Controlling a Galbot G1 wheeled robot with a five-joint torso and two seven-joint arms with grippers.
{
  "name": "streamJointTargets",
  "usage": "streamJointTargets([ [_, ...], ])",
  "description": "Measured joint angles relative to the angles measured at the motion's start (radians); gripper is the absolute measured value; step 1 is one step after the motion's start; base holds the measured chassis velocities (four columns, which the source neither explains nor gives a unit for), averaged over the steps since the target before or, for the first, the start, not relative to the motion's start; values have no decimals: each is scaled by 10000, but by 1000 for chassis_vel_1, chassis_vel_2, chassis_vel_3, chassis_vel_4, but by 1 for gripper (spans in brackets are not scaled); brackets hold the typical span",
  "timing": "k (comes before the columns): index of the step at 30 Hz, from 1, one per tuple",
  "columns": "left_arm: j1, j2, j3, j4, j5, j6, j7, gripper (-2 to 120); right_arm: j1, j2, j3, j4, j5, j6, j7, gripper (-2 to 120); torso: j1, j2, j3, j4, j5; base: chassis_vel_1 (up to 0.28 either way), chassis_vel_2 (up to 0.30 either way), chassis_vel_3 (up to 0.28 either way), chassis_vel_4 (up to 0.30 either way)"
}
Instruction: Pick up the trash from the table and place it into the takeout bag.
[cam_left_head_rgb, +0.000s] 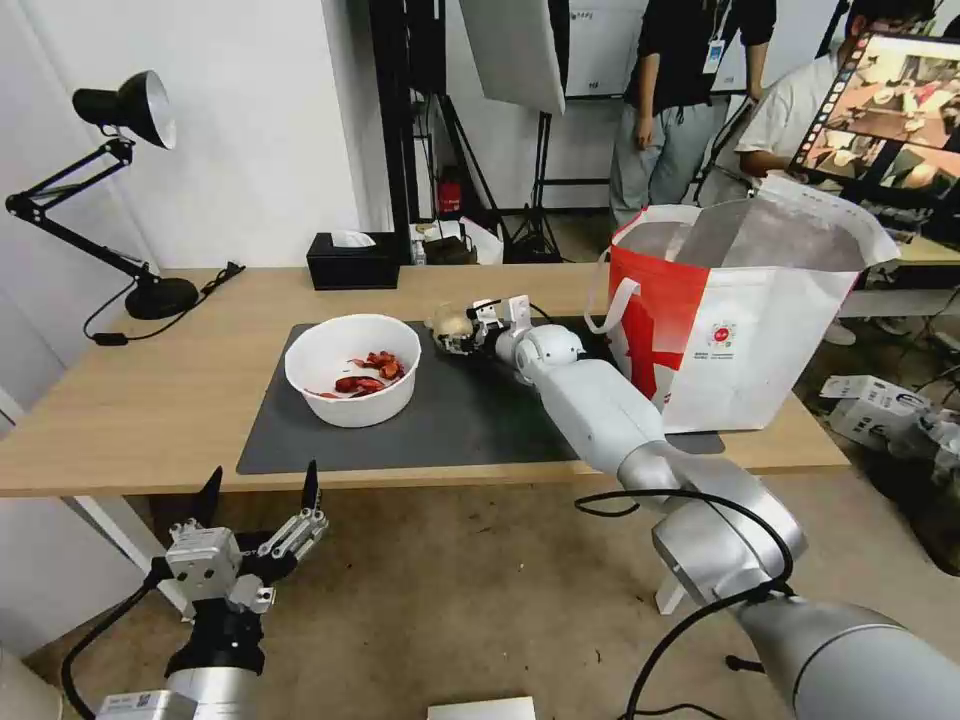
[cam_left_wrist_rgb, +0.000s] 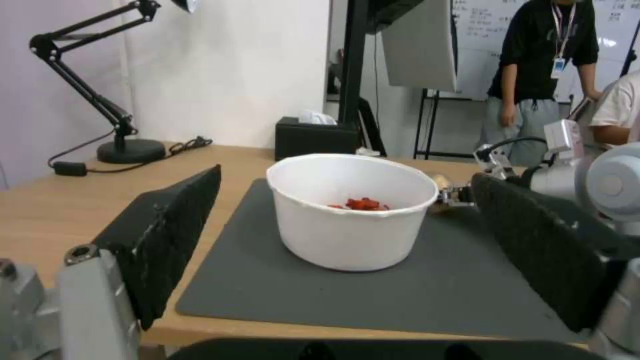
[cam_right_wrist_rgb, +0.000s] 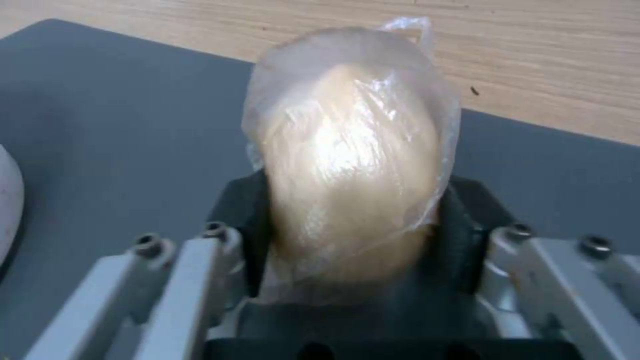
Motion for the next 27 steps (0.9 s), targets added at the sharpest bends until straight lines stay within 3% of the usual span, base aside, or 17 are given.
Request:
streamJointTargets([
  [8, -4, -1, 2, 0, 5, -4, -5, 100, -89, -7, 21, 101, -138, 50, 93, 17, 0, 0, 0, 0, 0, 0, 0, 0, 0],
  [13, -14, -7, 2, 0, 6, -19, -7, 100, -195, -15, 146, 309, -296, 56, 251, 7, 0, 0, 0, 1, 0, 0, 0, 0, 0],
  [18, -36, -25, 2, 0, 6, -28, -9, 100, -319, -41, 281, 619, -419, 81, 466, 7, 0, 0, 1, 1, 0, 0, 0, 0, 0],
  [27, -117, -37, 35, 0, 6, -43, -12, 100, -432, -750, 164, 3115, -120, -289, 1327, 7, 0, 0, 1, 1, 0, 0, 0, 0, 0],
])
